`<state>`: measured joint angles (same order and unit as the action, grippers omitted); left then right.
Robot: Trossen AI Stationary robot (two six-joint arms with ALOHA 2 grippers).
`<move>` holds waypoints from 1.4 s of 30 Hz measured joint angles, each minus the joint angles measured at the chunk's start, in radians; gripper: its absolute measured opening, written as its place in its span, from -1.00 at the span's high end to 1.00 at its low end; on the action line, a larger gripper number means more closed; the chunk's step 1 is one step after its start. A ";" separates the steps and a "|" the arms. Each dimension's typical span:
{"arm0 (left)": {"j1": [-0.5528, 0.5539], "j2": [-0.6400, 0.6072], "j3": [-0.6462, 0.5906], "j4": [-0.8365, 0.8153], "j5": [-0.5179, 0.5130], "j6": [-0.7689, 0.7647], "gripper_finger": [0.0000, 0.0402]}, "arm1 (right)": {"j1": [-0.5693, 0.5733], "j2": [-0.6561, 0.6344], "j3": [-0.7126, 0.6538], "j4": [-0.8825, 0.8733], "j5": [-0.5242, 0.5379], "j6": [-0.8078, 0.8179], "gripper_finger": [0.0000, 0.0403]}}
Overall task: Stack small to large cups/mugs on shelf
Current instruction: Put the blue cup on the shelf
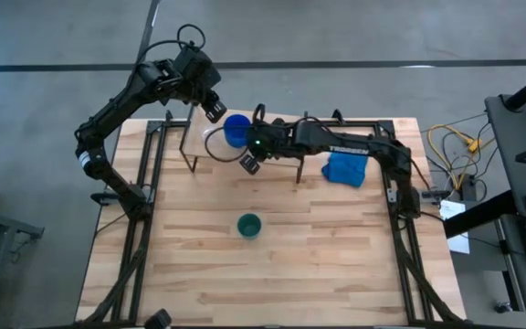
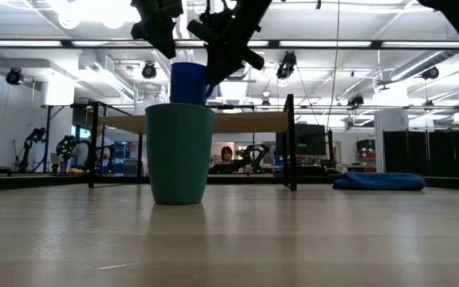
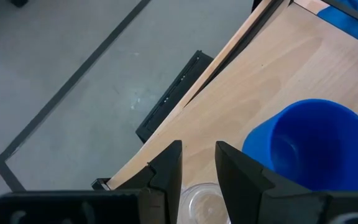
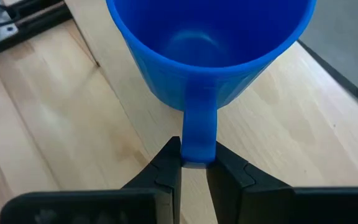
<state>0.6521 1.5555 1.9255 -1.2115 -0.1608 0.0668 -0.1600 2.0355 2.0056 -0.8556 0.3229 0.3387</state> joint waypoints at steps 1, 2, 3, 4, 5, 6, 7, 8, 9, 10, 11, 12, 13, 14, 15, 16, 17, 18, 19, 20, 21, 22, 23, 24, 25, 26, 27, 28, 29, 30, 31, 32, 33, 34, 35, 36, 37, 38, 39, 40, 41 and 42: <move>0.000 0.000 0.000 0.000 0.000 0.001 0.59 | 0.000 0.013 0.028 -0.024 -0.001 -0.001 0.76; 0.000 0.000 0.000 0.000 0.000 0.001 0.59 | -0.003 0.026 0.054 -0.050 -0.001 -0.001 0.76; 0.000 0.000 0.001 0.000 0.000 0.002 0.59 | -0.003 0.039 0.080 -0.080 -0.002 0.000 0.76; 0.000 0.000 0.002 0.000 0.000 0.002 0.59 | -0.005 0.050 0.104 -0.111 -0.002 0.000 0.76; 0.000 0.000 0.002 0.000 0.000 0.002 0.59 | -0.007 0.059 0.127 -0.137 -0.003 0.000 0.76; 0.000 0.000 0.002 0.000 0.000 0.002 0.59 | -0.010 0.067 0.146 -0.156 -0.003 0.000 0.76; 0.000 0.000 0.002 0.000 0.000 0.002 0.59 | -0.011 0.075 0.165 -0.173 -0.004 0.000 0.76; 0.000 0.000 0.002 0.000 0.000 0.002 0.59 | -0.013 0.077 0.181 -0.185 -0.004 0.000 0.76; 0.000 0.000 0.000 0.000 0.000 0.002 0.59 | -0.015 0.078 0.190 -0.194 -0.004 0.000 0.76; 0.000 0.000 0.000 -0.001 0.000 0.002 0.59 | -0.016 0.079 0.194 -0.197 -0.004 0.000 0.76; 0.000 0.000 0.000 0.000 0.000 0.002 0.59 | -0.017 0.080 0.197 -0.196 -0.005 0.000 0.76; 0.000 0.000 0.000 0.000 0.000 0.002 0.59 | -0.018 0.080 0.197 -0.197 -0.008 0.000 0.76; 0.000 0.000 0.000 0.000 0.000 0.002 0.59 | -0.018 0.081 0.197 -0.204 -0.009 0.001 0.76; 0.000 0.000 0.000 0.000 0.000 0.002 0.59 | -0.018 0.082 0.197 -0.213 -0.012 0.001 0.76; 0.000 0.000 0.000 0.000 0.000 0.002 0.59 | -0.018 0.082 0.196 -0.220 -0.014 0.001 0.76; 0.000 0.000 0.000 -0.001 0.000 0.002 0.59 | -0.019 0.082 0.194 -0.226 -0.014 0.003 0.76; 0.000 0.000 0.000 0.000 0.000 0.002 0.59 | -0.019 0.082 0.193 -0.231 -0.016 0.009 0.76; 0.000 0.000 0.002 -0.001 0.000 0.002 0.59 | -0.020 0.082 0.190 -0.237 -0.017 0.013 0.76; 0.000 0.000 0.002 0.000 0.000 0.002 0.59 | -0.022 0.082 0.188 -0.241 -0.017 0.017 0.76; 0.000 0.000 0.002 0.000 0.000 0.002 0.59 | -0.022 0.082 0.185 -0.242 -0.017 0.017 0.76; 0.000 0.000 0.002 0.000 0.000 0.002 0.59 | -0.023 0.082 0.184 -0.241 -0.017 0.017 0.76; 0.000 0.000 0.002 0.000 0.000 0.002 0.59 | -0.024 0.082 0.183 -0.241 -0.017 0.019 0.76; 0.000 0.000 0.001 0.000 0.000 0.002 0.59 | -0.024 0.082 0.183 -0.240 -0.017 0.020 0.76; 0.000 0.000 0.001 0.000 0.000 0.002 0.59 | -0.024 0.082 0.183 -0.239 -0.017 0.020 0.76; 0.000 0.000 0.000 0.000 0.000 0.002 0.59 | -0.026 0.082 0.183 -0.237 -0.017 0.020 0.76; 0.000 0.000 0.000 0.000 0.000 0.002 0.59 | -0.027 0.082 0.179 -0.235 -0.017 0.020 0.76; 0.000 0.000 0.000 0.000 0.000 0.002 0.59 | -0.028 0.082 0.174 -0.236 -0.019 0.020 0.76; 0.000 0.000 0.001 0.000 0.000 0.002 0.59 | -0.029 0.082 0.168 -0.237 -0.019 0.020 0.76; 0.000 0.000 0.001 0.000 0.000 0.002 0.59 | -0.030 0.082 0.162 -0.236 -0.019 0.024 0.76; 0.000 0.000 0.002 0.000 0.000 0.002 0.59 | -0.031 0.082 0.157 -0.233 -0.019 0.027 0.76; 0.000 0.000 0.002 0.000 0.000 0.001 0.59 | -0.031 0.082 0.151 -0.228 -0.019 0.028 0.76; 0.000 0.000 0.002 0.000 0.000 0.001 0.59 | -0.031 0.082 0.146 -0.226 -0.019 0.028 0.76; 0.000 0.000 0.002 0.000 0.000 0.001 0.59 | -0.031 0.082 0.140 -0.224 -0.018 0.028 0.76; 0.000 0.000 0.002 0.000 0.000 0.001 0.59 | -0.031 0.082 0.134 -0.221 -0.017 0.028 0.75; 0.000 0.000 0.002 0.000 0.000 0.001 0.59 | -0.031 0.082 0.128 -0.219 -0.016 0.028 0.75; 0.000 0.000 0.002 0.000 0.000 0.001 0.59 | -0.031 0.082 0.123 -0.215 -0.016 0.028 0.75; 0.000 0.000 0.002 0.000 0.000 0.001 0.59 | -0.031 0.082 0.122 -0.213 -0.016 0.028 0.74; 0.000 0.000 0.002 0.000 0.000 0.001 0.59 | -0.031 0.082 0.122 -0.210 -0.016 0.028 0.73; 0.000 0.000 0.002 0.000 0.000 0.001 0.59 | -0.031 0.082 0.122 -0.209 -0.017 0.028 0.72; 0.000 0.000 0.002 0.000 0.000 0.001 0.59 | -0.031 0.082 0.125 -0.210 -0.017 0.027 0.71; 0.000 0.000 0.002 0.000 0.000 0.001 0.59 | -0.031 0.082 0.127 -0.208 -0.017 0.027 0.69; 0.000 0.000 0.002 0.000 0.000 0.001 0.59 | -0.031 0.082 0.129 -0.205 -0.017 0.027 0.67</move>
<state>0.6521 1.5555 1.9274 -1.2118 -0.1612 0.0681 -0.1905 2.1170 2.1343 -1.0605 0.3059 0.3656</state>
